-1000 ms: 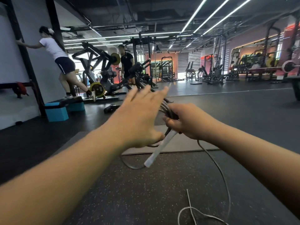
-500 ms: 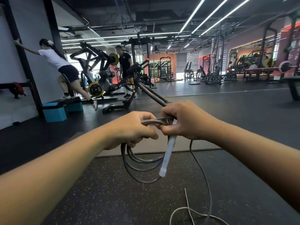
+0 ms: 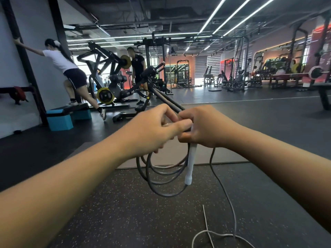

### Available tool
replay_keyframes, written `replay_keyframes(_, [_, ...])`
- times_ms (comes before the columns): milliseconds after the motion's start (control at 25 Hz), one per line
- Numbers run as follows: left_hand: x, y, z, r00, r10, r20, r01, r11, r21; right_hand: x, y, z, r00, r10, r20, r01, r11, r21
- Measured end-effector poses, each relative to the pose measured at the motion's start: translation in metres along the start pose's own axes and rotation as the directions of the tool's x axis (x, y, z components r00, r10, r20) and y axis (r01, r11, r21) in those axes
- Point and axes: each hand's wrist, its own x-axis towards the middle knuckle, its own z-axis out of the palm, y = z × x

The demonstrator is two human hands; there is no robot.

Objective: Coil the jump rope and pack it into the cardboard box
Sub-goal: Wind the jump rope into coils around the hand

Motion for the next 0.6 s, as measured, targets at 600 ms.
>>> replay_keyframes(600, [0.036,0.006,-0.02,0.911,-0.17,0.376,0.166,0.985,0.043,-0.004,-0.027,-0.002,0.998,0.006,-0.059,-0.012,0.993,-0.117])
